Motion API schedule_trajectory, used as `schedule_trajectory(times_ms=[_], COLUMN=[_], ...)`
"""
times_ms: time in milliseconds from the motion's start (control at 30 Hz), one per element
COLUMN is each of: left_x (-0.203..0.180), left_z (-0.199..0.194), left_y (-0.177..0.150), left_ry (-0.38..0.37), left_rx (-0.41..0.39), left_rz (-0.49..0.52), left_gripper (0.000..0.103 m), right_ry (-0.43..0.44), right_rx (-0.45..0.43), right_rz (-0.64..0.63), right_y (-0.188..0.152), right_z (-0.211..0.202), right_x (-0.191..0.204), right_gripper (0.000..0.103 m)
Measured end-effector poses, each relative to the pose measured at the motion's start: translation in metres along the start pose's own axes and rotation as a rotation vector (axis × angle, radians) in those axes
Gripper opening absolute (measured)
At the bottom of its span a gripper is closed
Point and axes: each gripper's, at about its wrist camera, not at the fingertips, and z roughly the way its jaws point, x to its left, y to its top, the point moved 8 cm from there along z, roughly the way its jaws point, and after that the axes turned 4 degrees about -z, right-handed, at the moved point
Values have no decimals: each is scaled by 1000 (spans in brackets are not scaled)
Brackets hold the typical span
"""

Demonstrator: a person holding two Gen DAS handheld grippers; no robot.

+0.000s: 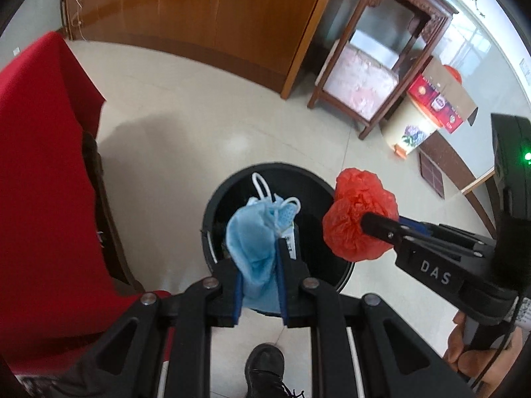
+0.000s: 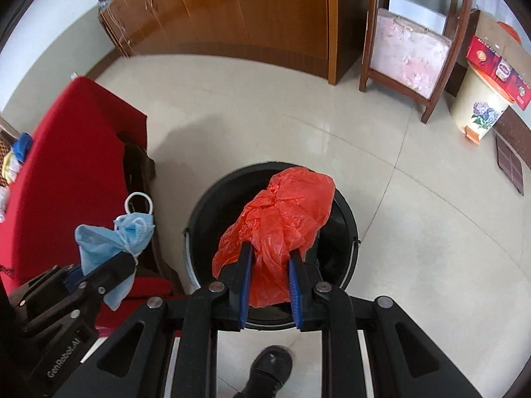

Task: Collect trash
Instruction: 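Open both tools to drop the mask and bag into the bin, then move both tools back toward the table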

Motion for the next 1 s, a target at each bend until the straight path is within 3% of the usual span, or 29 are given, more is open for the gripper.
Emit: schedule_trajectory(times_ms=[200,267,300,333,400,633,1000], left_x=[0,-1,-2,-2,-3,8,26], left_z=[35,44,49,52,57,34,-67], left_y=[-1,-1,-1,0,2,17,40], left_ry=[-17,-35,-32,-30,-38,0,45], left_rx=[86,113,124,128,133,61,-127], left_rz=[-26,-31,-28,-26,-27,-25,-15], left_gripper=[24,33,42,53,64,64,64], right_ry=[3,-2,-5,-15,-21,-36,-17], right_rx=[59,79,88,91,94,27,-113], right_rz=[16,25,31,36,41,81,101], right_y=[-3,-3,-4,-5,-4,6,15], right_z=[23,30,33,35,37,20,-37], right_x=[-12,-17,-19,-22,-26,-32,-5], right_gripper=[22,24,26,32,46,50,54])
